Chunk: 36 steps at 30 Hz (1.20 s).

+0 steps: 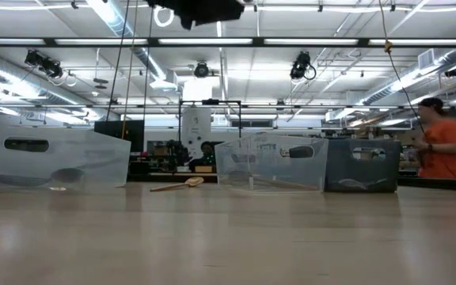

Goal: Sort silverware by color (type)
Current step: Put the purple spoon into the black bin

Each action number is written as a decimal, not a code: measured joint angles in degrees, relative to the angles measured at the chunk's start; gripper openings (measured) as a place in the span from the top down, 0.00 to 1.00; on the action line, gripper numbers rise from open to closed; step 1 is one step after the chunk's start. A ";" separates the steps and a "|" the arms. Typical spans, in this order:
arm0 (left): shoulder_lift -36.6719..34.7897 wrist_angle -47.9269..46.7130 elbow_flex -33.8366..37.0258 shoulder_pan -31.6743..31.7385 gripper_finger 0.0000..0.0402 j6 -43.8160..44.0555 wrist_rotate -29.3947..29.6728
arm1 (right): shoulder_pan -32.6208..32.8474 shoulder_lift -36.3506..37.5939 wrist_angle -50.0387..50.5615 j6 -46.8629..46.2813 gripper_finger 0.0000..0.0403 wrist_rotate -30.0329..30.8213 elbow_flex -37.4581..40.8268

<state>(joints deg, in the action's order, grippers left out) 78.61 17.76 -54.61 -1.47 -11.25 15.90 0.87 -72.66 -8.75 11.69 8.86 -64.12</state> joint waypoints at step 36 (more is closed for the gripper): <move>0.02 -31.15 0.04 -1.40 0.60 16.30 2.30 | -13.74 -0.31 32.78 -42.83 0.87 16.88 23.07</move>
<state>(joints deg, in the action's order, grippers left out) 78.63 -13.39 -54.57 -2.87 5.05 18.20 -12.86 -72.97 24.03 -31.14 25.74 -41.05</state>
